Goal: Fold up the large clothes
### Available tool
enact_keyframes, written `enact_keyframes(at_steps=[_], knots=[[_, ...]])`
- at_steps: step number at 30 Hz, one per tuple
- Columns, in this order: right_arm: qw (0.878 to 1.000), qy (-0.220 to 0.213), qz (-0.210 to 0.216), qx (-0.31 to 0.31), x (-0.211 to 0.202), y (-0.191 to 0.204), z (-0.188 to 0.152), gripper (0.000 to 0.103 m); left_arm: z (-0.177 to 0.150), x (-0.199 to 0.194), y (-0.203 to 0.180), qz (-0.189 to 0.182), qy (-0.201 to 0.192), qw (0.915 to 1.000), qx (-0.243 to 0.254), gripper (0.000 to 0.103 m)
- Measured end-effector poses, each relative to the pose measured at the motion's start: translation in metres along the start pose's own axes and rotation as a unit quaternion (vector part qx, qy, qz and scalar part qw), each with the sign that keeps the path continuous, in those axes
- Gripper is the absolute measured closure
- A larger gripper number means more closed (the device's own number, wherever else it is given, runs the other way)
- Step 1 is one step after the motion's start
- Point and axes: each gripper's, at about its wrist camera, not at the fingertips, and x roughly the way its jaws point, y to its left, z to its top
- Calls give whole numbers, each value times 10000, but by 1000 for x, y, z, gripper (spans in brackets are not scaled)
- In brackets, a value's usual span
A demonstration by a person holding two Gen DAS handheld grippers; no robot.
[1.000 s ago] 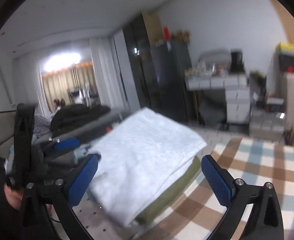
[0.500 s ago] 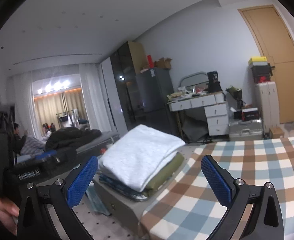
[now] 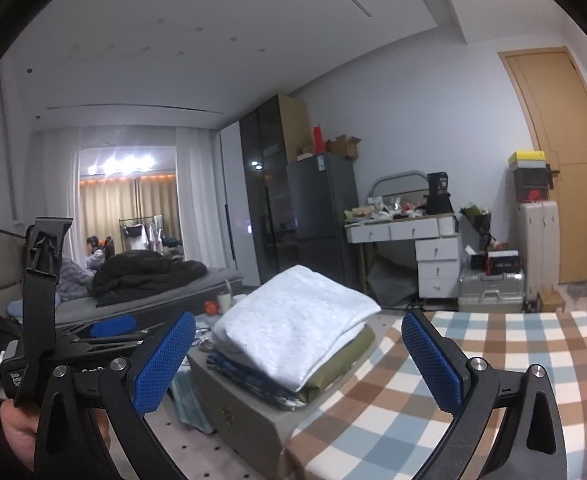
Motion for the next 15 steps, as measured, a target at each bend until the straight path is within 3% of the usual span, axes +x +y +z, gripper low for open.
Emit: enact_keyframes(at_steps=[7,15], knots=[[9991,53,19,411,5,-14,-7,0,-8,-9,-4,-181,-58,9997,157,1],[9988,204,-89,431,8,-18,-11,0,-10,-10,-8,-223,-53,9996,182,1]])
